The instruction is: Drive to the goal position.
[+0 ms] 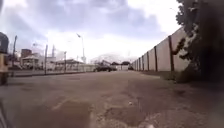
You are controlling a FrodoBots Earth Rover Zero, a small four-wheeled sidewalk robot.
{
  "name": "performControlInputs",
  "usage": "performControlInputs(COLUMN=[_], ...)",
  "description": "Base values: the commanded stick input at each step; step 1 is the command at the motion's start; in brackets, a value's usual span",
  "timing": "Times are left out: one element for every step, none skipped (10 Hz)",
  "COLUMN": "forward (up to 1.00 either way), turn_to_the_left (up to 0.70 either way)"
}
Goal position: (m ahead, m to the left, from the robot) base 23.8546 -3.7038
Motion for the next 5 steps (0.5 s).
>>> performControlInputs(forward=[0.70,0.70,0.70,0.70,0.70], turn_to_the_left=[0.00,0.00,0.00,-0.12,-0.28])
